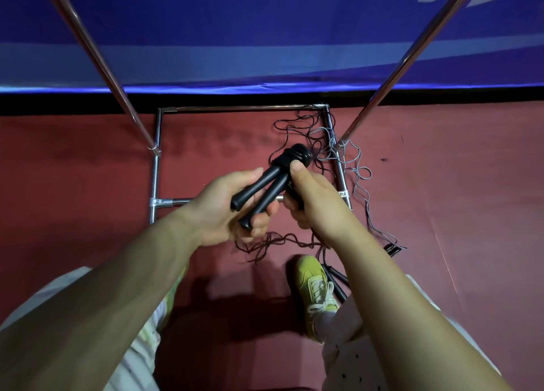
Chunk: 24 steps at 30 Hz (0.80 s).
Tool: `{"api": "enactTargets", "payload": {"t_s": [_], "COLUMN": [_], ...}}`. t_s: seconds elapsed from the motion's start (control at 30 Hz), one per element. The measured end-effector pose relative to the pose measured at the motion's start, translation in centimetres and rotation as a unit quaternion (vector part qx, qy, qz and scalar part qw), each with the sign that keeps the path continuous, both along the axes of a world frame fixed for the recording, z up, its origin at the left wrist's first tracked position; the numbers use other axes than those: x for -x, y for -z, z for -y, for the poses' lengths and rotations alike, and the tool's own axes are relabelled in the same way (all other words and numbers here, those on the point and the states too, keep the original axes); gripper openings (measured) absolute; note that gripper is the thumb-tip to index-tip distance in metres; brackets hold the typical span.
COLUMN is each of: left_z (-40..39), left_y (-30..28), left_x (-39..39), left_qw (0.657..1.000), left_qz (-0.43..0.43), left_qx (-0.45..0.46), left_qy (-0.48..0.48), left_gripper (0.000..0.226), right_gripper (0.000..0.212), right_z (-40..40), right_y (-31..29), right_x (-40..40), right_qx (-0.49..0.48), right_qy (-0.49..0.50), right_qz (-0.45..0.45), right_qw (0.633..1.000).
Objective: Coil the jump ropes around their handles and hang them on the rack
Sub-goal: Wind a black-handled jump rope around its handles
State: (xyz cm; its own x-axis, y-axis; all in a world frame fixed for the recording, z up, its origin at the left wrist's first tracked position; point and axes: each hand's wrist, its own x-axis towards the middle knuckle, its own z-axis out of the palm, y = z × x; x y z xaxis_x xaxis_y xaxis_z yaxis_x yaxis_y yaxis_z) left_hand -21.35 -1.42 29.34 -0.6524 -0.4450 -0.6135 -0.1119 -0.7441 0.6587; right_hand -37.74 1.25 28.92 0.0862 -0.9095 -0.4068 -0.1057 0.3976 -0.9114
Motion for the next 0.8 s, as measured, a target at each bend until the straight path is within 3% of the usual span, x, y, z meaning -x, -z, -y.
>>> {"api": "enactTargets", "payload": {"t_s": [0.3,0.5,0.57,0.67,0.8], "left_z": [0.1,0.2,0.4,0.5,0.6], "left_y": [0.9,1.5,1.7,1.8,1.8], "left_x": [0.2,0.2,0.0,-0.1,0.0], "left_qw": [0.973,0.950,0.938,0.903,0.878], "left_qz": [0.125,0.203,0.241,0.310,0.343], "left_qx": [0.178,0.227,0.246,0.297,0.334], "left_qy": [-0.079,-0.064,-0.043,-0.010,-0.002], "left_gripper": [0.054,0.050,0.054,0.058,0.045], "right_gripper": [0.074,0.066,0.063,0.058,0.060], "right_z": [0.1,0.2,0.2,0.1,-0.2], "right_y": [-0.5,0.1,0.2,0.0,-0.5], "right_x": [0.1,0.3,0.2,0.0,-0.3], "right_qx": [-0.080,-0.093,-0.095,-0.139,-0.166], "right_qy": [-0.015,0.002,0.000,0.010,0.008], "right_qz": [-0.145,-0.219,-0.199,-0.082,-0.021], "right_qw": [0.986,0.971,0.975,0.987,0.986]}}
